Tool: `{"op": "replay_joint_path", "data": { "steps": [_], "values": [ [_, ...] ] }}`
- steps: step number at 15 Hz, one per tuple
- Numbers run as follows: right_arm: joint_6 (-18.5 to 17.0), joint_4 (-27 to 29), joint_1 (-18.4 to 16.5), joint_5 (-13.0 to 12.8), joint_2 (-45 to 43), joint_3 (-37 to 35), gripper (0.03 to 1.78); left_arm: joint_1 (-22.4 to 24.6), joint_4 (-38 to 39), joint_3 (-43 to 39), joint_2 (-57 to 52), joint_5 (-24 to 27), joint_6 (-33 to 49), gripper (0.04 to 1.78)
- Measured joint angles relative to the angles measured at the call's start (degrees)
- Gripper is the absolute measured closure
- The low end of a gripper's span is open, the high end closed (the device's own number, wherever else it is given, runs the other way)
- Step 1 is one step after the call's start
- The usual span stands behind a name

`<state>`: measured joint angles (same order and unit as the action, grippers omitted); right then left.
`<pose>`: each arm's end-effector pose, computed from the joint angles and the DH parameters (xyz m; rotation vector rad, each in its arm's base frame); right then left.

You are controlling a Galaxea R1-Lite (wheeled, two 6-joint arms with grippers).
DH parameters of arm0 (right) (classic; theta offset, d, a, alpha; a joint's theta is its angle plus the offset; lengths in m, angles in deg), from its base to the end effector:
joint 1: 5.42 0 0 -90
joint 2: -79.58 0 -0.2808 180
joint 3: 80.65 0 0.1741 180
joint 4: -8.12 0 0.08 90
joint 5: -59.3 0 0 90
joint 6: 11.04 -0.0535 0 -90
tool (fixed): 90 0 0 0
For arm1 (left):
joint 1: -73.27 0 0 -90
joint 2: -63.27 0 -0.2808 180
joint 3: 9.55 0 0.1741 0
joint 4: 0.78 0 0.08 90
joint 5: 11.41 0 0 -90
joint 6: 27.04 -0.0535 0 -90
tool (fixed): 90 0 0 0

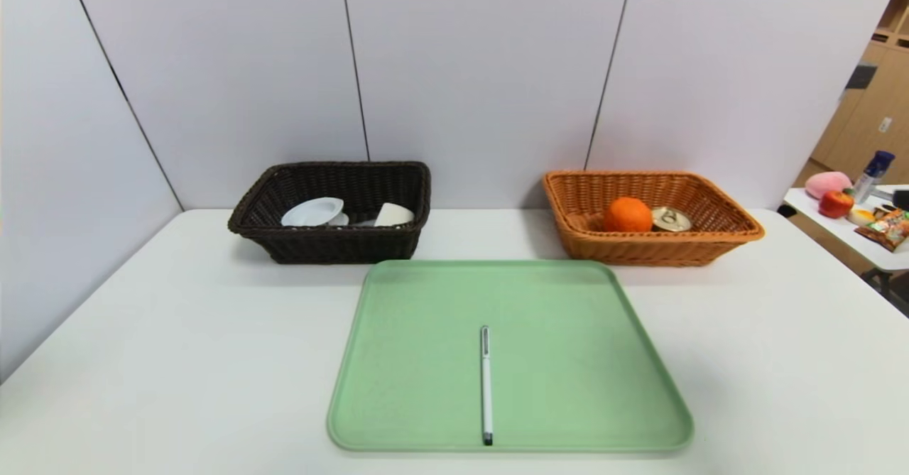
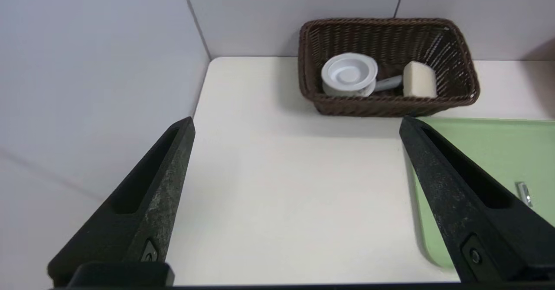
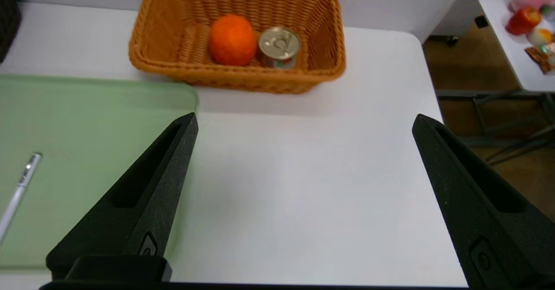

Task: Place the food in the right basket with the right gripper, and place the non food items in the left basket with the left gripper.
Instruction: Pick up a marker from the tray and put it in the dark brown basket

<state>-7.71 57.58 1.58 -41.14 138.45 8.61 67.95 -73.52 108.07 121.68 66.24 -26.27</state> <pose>0.1306 0.0063 0.2851 -0.1080 0.3308 -0.0499 0.0714 0.0048 0.3578 0.0229 0.2327 0.1237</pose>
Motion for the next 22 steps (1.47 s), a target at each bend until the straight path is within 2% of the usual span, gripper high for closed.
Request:
{"op": "replay_joint_path", "data": {
  "steps": [3,5,7,9,11,13,15,17,22],
  "values": [
    [0.15,0.0,-2.62,0.13,-9.81,-8.68,0.1,2.45,-0.09,-8.2,-9.22,0.04,0.3,0.15],
    [1.1,-0.04,-3.08,0.3,-12.43,-9.29,0.1,2.9,-1.88,-10.63,-10.91,1.19,0.22,0.14],
    [1.27,0.11,-2.95,0.41,-13.12,-8.94,0.1,3.04,-8.57,-12.62,-9.87,2.38,2.17,0.13],
    [1.29,0.09,-2.79,1.01,-12.51,-8.36,0.1,2.82,-13.92,-12.09,-5.92,6.95,7.17,0.13],
    [1.24,0.0,-2.73,2.76,-9.92,-7.5,0.1,0.68,-17.7,-9.91,-0.33,12.59,10.3,0.13],
    [0.88,0.02,-2.71,4.57,-5.56,-6.4,0.1,-7.45,-19.63,-7.28,6.62,14.82,15.52,0.13],
    [0.61,-0.06,-2.71,6.41,-0.24,-4.94,0.1,-18.16,-20.37,-3.19,14.77,12.56,23.3,0.13],
    [0.24,-0.01,-2.71,7.17,5.3,-2.45,0.1,-26.43,-20.74,2.18,23.45,9.08,29.57,0.13],
    [-1.35,0.18,-2.73,7.3,16.65,2.65,0.1,-39.36,-23.08,18.77,44.11,4.74,38.5,0.13]
  ]
}}
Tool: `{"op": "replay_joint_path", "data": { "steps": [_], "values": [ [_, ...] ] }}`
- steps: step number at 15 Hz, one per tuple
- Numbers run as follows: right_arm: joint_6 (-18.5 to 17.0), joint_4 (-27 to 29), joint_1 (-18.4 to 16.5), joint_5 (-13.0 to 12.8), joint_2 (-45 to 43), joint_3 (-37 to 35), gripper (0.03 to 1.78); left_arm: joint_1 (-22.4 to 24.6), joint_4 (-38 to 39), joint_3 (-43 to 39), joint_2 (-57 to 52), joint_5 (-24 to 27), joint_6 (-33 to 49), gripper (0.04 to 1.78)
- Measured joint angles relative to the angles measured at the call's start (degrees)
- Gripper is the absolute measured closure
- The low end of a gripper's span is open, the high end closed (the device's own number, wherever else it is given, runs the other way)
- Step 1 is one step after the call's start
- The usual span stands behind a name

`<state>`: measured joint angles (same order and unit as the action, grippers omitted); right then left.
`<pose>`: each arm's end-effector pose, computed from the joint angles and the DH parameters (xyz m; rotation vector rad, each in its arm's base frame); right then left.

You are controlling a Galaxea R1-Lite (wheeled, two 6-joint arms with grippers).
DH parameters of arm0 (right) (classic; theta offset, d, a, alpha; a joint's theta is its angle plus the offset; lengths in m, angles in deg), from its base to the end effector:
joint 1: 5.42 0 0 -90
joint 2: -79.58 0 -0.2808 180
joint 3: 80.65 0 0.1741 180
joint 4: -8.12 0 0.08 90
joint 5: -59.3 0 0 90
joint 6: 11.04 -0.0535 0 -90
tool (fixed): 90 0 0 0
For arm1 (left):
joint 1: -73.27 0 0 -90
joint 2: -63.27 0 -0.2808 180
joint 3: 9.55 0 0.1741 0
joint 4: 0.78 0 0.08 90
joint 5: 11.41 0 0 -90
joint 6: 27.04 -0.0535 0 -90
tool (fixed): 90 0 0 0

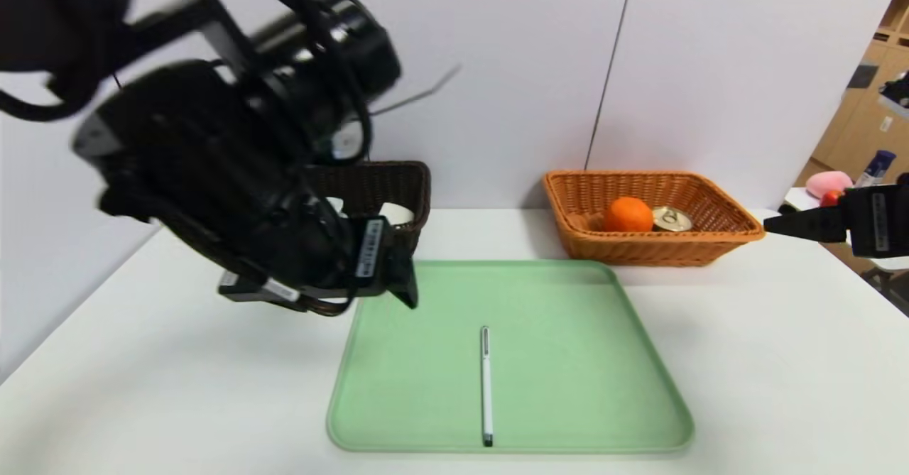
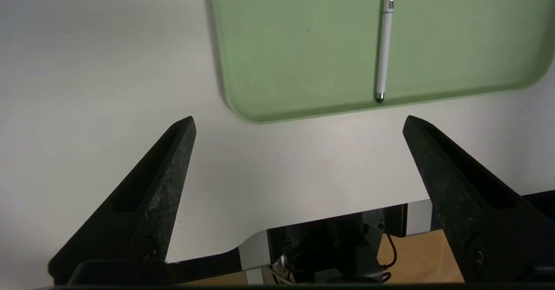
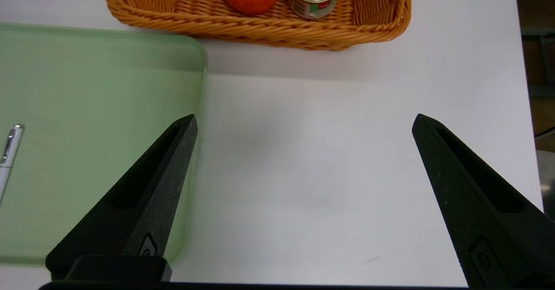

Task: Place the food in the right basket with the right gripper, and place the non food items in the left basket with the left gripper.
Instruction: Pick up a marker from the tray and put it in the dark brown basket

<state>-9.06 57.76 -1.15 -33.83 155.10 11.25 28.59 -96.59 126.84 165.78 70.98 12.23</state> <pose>0.2080 0.0126 0.2478 -0.0710 0.5790 0.0293 0.1955 -0.1834 0.2538 -0.1260 1.1125 -0.2145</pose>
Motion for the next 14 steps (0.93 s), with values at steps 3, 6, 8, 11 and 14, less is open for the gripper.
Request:
{"op": "replay_joint_path", "data": {
  "steps": [3,6,8,11,14],
  "values": [
    [-0.68,0.04,0.05,0.07,2.9,-0.13,0.1,-5.68,1.99,2.62,7.9,-2.78,1.13,0.13],
    [-0.83,0.01,0.11,0.09,3.64,-1.57,0.1,-7.88,5.4,3.06,12.86,-3.02,1.69,0.13],
    [-0.82,-0.07,0.13,0.09,3.47,-2.84,0.1,-8.9,6.49,3.12,15.37,-4.82,1.22,0.13],
    [-0.72,-0.1,0.13,0.16,2.89,-4.58,0.1,-10.3,8.91,3.15,17.88,-8.16,-2.34,0.13],
    [-0.79,-0.16,0.13,0.16,2.29,-6.18,0.1,-10.56,10.14,3.28,20.14,-8.13,-2.33,0.13]
  ]
}}
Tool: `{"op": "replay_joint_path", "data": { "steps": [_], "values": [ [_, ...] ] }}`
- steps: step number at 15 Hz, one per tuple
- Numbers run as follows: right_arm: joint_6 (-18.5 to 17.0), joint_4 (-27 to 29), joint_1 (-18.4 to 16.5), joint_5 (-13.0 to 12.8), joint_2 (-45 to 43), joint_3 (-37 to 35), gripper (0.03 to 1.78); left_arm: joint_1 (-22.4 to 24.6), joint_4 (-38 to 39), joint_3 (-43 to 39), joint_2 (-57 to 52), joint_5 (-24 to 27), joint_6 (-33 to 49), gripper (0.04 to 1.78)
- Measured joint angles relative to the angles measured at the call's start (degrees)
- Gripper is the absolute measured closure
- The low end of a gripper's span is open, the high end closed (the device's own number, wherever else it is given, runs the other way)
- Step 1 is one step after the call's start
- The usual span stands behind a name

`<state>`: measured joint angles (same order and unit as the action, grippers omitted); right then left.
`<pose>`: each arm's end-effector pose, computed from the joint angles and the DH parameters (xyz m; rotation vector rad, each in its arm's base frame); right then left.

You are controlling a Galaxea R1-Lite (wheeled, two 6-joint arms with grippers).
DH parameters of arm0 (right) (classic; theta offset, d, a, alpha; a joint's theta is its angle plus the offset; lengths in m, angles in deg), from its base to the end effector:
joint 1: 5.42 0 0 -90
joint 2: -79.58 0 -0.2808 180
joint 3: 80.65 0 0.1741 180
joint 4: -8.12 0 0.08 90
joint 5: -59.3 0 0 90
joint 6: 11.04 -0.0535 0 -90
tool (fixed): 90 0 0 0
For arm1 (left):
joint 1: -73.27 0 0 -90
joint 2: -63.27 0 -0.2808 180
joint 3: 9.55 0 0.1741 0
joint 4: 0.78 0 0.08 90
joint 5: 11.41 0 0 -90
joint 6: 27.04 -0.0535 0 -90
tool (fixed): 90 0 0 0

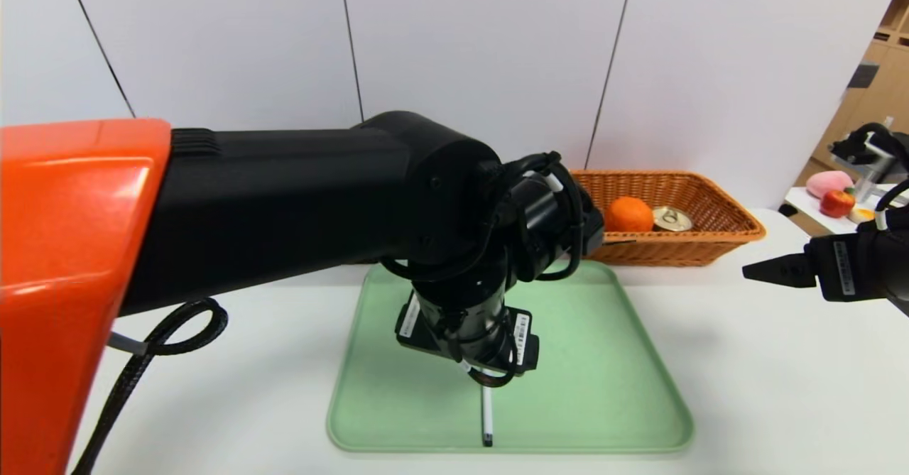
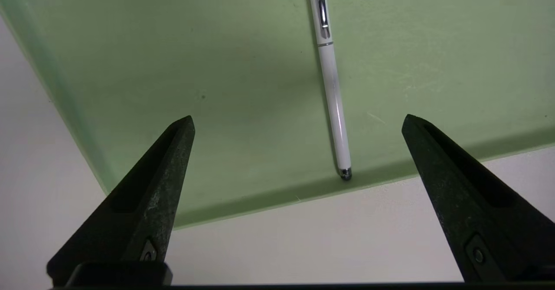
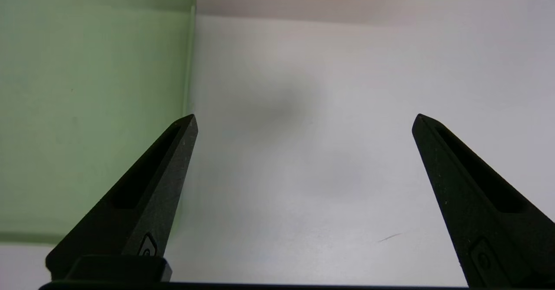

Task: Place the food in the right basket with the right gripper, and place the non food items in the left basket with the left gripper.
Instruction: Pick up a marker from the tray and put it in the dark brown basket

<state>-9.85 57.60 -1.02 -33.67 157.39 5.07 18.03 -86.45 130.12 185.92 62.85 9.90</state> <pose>0.2126 0.0136 0.2099 -0.0665 0.7238 0.0314 0.2205 -0.2923 0.1649 0.1358 1.1071 -0.2520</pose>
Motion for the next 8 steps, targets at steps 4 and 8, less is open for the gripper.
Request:
{"op": "replay_joint_path", "data": {
  "steps": [4,8],
  "values": [
    [0.0,-0.04,0.0,0.09,-0.45,-1.68,0.1,-0.02,0.94,0.11,2.21,0.06,1.69,0.13],
    [0.0,-0.13,0.02,0.17,-0.66,-2.69,0.1,0.11,1.22,0.13,3.43,0.63,2.52,0.13]
  ]
}}
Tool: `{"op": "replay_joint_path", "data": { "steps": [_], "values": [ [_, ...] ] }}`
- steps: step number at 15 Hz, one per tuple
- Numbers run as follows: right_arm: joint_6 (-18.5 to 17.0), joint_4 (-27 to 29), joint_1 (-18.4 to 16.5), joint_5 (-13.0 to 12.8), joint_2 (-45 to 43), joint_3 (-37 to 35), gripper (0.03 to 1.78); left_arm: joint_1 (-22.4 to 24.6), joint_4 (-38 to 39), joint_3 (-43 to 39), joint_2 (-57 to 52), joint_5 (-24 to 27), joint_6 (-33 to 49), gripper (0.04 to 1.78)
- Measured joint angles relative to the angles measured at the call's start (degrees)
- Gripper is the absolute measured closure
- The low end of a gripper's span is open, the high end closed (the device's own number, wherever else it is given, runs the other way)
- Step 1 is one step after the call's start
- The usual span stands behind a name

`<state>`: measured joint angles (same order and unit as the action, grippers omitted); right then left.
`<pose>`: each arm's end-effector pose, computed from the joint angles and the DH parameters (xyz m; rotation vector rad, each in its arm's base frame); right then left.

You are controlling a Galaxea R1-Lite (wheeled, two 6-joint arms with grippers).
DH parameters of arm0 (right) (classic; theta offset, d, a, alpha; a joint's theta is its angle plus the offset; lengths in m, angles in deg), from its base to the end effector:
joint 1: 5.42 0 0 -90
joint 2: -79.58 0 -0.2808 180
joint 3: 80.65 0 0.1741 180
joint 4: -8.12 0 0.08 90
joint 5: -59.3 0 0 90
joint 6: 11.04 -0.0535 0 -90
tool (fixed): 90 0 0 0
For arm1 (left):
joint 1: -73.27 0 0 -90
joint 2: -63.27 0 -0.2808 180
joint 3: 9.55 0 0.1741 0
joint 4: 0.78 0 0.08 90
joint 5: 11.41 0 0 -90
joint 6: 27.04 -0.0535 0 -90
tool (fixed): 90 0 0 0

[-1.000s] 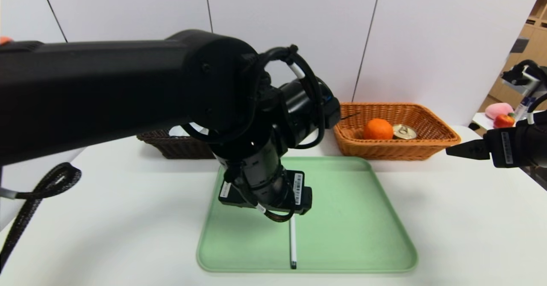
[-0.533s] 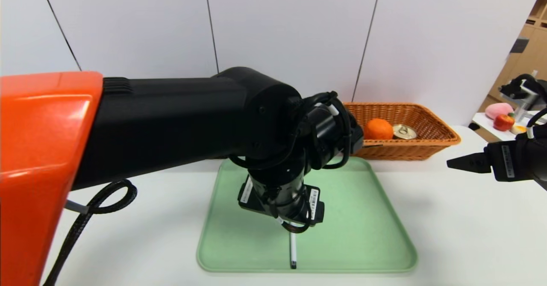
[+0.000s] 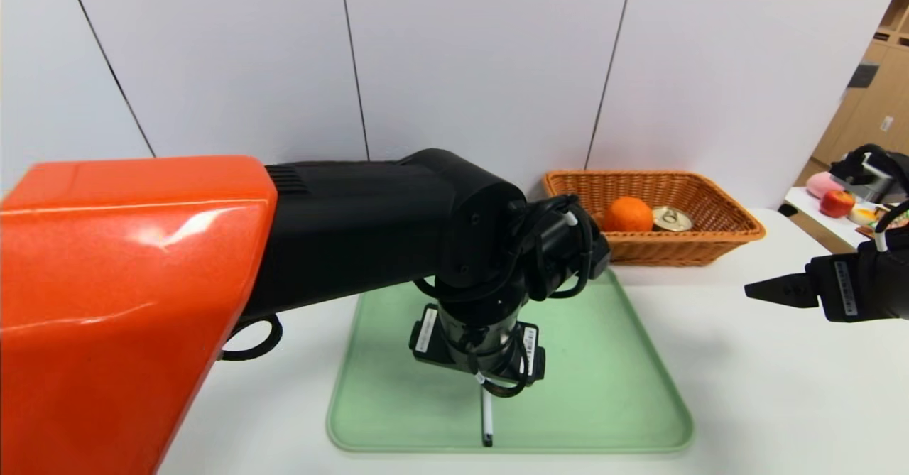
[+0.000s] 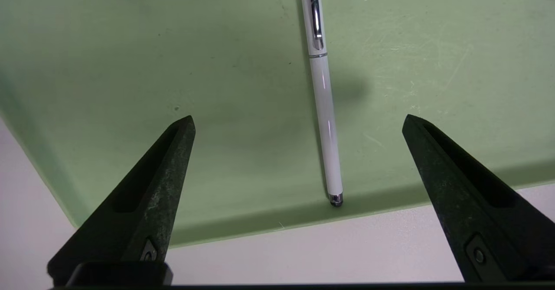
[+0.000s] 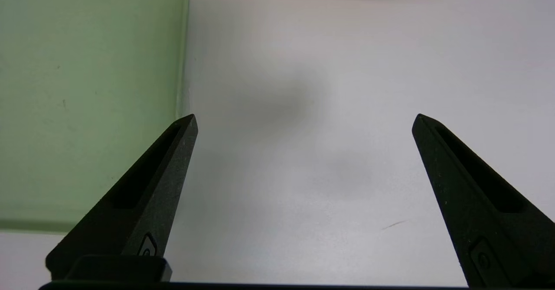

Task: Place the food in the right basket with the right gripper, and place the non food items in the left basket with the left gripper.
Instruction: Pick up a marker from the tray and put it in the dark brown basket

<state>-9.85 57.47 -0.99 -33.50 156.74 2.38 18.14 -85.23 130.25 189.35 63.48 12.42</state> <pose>0.2072 0.0134 0.1998 -0.0676 0.7571 0.0349 0.2275 -0.3021 0.1440 0.1160 1.1438 -0.2179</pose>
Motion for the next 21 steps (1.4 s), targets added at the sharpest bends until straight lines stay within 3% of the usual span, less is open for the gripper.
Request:
{"op": "replay_joint_path", "data": {
  "steps": [21],
  "values": [
    [0.11,-0.06,0.0,1.18,-0.37,-1.71,0.1,1.66,1.62,0.43,4.0,4.04,3.21,0.13]
  ]
}}
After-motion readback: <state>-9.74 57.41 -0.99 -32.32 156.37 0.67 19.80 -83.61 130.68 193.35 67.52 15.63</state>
